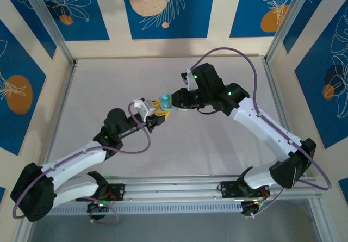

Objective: Insert wireless bluetooth earbuds into charging case

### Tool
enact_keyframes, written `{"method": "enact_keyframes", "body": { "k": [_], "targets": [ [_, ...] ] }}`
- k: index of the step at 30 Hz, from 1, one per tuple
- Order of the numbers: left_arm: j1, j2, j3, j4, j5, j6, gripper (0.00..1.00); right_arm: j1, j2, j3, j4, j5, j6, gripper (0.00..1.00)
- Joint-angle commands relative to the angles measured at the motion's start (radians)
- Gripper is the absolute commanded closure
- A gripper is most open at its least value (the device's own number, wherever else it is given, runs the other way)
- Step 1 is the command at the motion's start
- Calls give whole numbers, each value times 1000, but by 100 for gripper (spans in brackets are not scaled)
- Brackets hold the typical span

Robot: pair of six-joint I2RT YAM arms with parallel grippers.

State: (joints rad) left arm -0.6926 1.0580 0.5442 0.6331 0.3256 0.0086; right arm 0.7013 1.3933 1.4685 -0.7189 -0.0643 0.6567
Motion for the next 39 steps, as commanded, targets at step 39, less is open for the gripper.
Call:
{"method": "enact_keyframes", "body": {
  "k": [39],
  "targets": [
    [-13, -16, 22, 95, -1, -41, 74, 24, -52, -7, 8, -47, -114, 64]
  ]
}}
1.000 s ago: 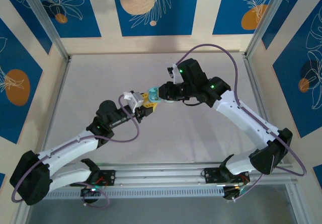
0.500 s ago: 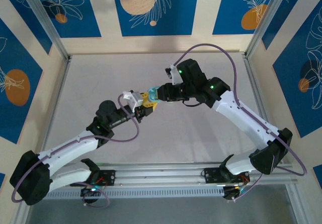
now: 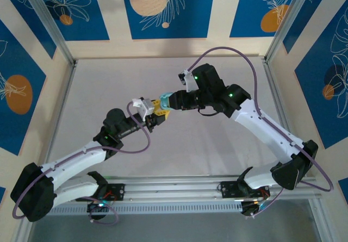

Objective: Insert wireless bluetooth earbuds into charging case

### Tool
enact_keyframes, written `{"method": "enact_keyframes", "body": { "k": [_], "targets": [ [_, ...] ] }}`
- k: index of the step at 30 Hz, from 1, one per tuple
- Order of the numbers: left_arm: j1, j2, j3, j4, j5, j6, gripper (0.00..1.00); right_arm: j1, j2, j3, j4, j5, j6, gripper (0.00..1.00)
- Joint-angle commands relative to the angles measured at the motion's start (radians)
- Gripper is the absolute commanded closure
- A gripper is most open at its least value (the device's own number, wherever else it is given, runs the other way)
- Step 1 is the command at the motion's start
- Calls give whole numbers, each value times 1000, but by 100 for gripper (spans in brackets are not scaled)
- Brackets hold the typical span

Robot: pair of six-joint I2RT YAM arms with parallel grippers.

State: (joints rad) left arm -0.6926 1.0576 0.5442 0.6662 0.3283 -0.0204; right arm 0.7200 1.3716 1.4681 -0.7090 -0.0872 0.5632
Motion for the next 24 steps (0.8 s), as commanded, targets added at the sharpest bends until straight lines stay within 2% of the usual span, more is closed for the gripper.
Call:
{"method": "enact_keyframes", "body": {
  "k": [1, 7, 12, 19, 24],
  "targets": [
    [-13, -16, 21, 61, -4, -11, 74, 5, -38, -10, -2, -17, -19, 63],
    [-13, -18, 20, 58, 0, -6, 74, -19, -118, -81, 70, 18, 11, 59],
    [-13, -27, 21, 39, 16, 5, 74, -85, -187, -154, 137, 12, 88, 58],
    [-15, -27, 51, -19, 97, 16, 74, -212, -236, -255, 259, -152, 231, 51],
    [-22, -12, 72, -41, 147, 17, 74, -241, -212, -250, 280, -240, 276, 43]
  ]
}}
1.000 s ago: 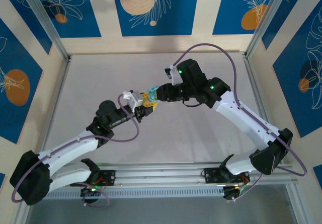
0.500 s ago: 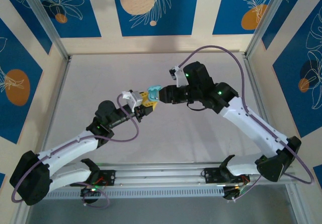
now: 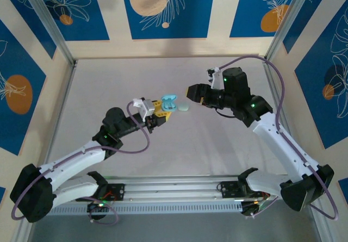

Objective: Insert wireless bluetooth earbuds into charging case

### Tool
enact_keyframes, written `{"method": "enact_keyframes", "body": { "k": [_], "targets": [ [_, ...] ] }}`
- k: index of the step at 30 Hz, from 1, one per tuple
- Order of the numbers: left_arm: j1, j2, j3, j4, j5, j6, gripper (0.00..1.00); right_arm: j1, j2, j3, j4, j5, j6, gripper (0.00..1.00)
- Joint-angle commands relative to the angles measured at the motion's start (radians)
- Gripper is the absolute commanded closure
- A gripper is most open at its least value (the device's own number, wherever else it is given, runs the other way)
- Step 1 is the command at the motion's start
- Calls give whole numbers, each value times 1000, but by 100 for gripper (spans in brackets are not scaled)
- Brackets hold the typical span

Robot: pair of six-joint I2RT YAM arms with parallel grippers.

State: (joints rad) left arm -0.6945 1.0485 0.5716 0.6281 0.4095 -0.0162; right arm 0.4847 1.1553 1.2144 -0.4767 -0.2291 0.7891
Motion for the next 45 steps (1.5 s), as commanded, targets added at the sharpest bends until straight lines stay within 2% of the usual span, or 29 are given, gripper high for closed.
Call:
{"method": "enact_keyframes", "body": {
  "k": [1, 8, 15, 26, 33, 36, 41, 45],
  "targets": [
    [-23, 1, 52, -12, 75, 13, 74, -8, 15, 11, 48, -115, 54, 42],
    [-32, 21, 74, -21, 106, 10, 74, -2, 98, 75, 3, -198, 54, 38],
    [-34, 15, 69, -7, 82, 9, 74, 34, 163, 130, -39, -246, 13, 37],
    [-34, 11, 64, 32, 45, -2, 74, 37, 156, 125, -67, -268, -25, 38],
    [-34, 9, 58, 73, 16, -21, 74, 18, 117, 73, -26, -343, -15, 38],
    [-34, 11, 55, 112, 5, -40, 73, -16, 80, 18, 25, -390, 24, 38],
    [-34, 39, 46, 234, -7, -114, 73, -99, -6, -131, 267, -494, 183, 39],
    [-33, 73, 49, 304, 7, -160, 73, -114, -40, -188, 393, -526, 274, 38]
  ]
}}
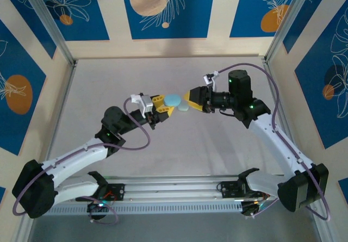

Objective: Insert wireless bluetooth earbuds into charging case

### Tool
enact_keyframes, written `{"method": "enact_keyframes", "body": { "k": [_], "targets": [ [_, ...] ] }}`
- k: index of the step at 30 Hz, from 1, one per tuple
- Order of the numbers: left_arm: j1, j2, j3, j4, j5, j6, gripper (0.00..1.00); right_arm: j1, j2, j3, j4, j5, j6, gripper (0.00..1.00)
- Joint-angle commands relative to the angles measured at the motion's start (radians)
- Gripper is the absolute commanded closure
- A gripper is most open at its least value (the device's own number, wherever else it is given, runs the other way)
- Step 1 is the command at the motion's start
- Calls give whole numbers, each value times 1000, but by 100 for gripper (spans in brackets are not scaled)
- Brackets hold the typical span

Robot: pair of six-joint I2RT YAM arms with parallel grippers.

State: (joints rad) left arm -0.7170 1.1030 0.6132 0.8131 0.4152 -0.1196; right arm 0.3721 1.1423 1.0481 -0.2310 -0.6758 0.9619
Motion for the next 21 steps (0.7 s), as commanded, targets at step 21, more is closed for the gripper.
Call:
{"method": "enact_keyframes", "body": {
  "k": [21],
  "targets": [
    [-11, 35, 23, 120, 43, -68, 73, 99, 129, 105, 134, -187, 116, 45]
  ]
}}
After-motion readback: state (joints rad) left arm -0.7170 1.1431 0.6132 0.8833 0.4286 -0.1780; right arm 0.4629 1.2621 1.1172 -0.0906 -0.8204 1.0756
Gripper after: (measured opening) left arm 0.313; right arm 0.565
